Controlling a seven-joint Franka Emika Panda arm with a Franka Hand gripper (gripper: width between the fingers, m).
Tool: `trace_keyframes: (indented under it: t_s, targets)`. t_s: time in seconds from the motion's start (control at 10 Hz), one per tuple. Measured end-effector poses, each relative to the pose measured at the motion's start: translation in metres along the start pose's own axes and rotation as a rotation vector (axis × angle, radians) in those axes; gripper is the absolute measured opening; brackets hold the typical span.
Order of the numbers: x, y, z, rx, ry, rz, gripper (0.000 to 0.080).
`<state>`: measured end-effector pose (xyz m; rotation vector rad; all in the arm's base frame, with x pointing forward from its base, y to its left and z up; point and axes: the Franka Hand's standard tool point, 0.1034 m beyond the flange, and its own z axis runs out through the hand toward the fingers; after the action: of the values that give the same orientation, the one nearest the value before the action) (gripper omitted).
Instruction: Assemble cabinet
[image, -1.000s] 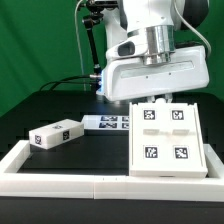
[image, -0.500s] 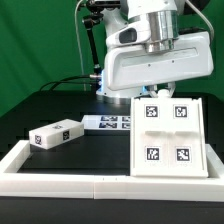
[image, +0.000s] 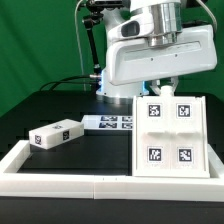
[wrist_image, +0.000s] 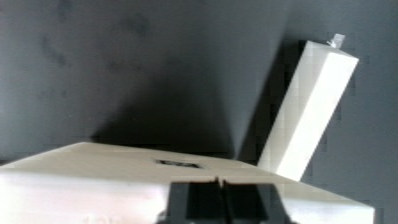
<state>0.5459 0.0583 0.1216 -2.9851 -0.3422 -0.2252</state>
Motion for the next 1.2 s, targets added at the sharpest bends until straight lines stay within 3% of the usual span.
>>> trace_keyframes:
  t_s: [0.2, 0.5, 1.0, 1.2]
  targets:
    - [0.002, -0.001, -0.010, 0.001, -0.015, -0.005, 0.0002]
    - [0.019, -0.002, -0.028, 0.012, -0.033, -0.009, 0.0002]
    - [0.022, -0.002, -0.023, 0.017, -0.033, -0.009, 0.0017]
    - [0.013, 0.001, -0.018, 0.022, -0.047, -0.002, 0.0373]
